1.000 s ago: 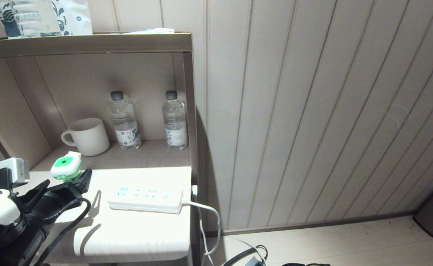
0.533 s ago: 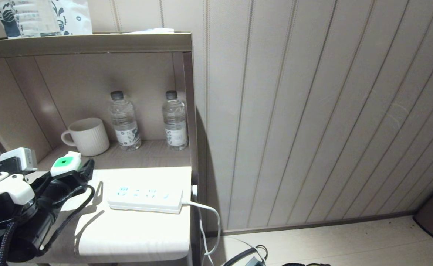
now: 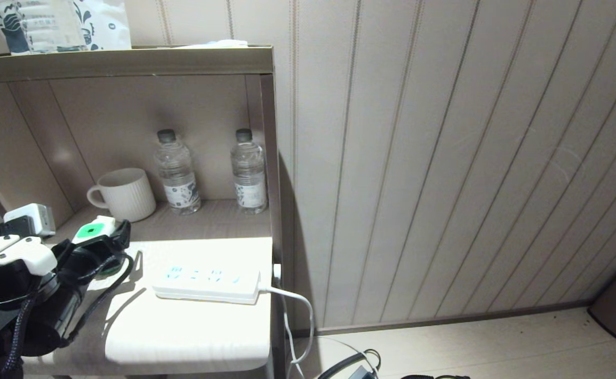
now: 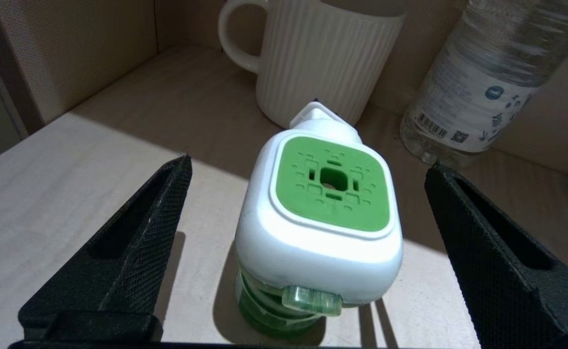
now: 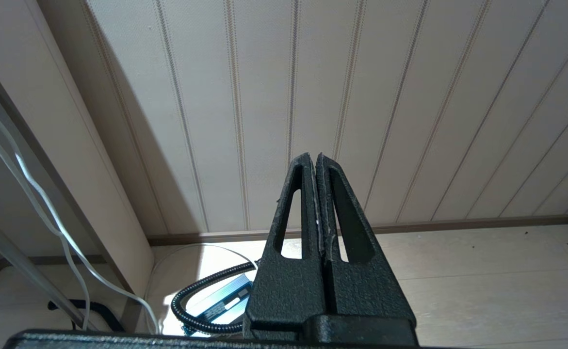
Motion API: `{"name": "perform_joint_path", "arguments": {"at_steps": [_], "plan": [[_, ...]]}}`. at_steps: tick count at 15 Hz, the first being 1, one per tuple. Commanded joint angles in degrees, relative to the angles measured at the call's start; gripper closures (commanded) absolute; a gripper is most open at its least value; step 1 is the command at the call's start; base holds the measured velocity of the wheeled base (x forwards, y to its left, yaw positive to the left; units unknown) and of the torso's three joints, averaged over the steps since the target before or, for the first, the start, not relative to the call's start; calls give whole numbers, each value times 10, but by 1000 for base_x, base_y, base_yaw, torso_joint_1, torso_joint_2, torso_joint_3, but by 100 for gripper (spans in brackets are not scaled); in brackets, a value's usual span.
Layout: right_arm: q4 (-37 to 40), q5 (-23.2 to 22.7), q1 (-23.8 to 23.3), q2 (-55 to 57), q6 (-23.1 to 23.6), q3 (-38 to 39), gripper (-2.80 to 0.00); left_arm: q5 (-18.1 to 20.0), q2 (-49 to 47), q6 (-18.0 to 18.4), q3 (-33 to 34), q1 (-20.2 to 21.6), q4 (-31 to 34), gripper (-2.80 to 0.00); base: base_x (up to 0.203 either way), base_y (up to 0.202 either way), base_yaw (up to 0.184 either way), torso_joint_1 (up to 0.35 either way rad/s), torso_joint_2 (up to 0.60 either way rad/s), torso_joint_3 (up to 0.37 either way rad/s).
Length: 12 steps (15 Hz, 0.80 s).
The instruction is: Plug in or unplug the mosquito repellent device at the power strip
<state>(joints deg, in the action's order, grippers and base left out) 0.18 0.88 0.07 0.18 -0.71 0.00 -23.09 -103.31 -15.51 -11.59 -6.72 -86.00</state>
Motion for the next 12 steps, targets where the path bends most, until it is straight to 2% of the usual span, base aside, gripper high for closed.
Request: {"name": "perform_joint_path", "arguments": {"at_steps": [1, 12], "plan": [[0, 0, 0, 0, 0, 0, 0, -1, -11, -1, -5, 2, -5, -280, 0, 0, 0, 0, 0, 0], [0, 0, 0, 0, 0, 0, 0, 0, -30, 25, -42, 7, -4, -280, 0, 0, 0, 0, 0, 0]]}}
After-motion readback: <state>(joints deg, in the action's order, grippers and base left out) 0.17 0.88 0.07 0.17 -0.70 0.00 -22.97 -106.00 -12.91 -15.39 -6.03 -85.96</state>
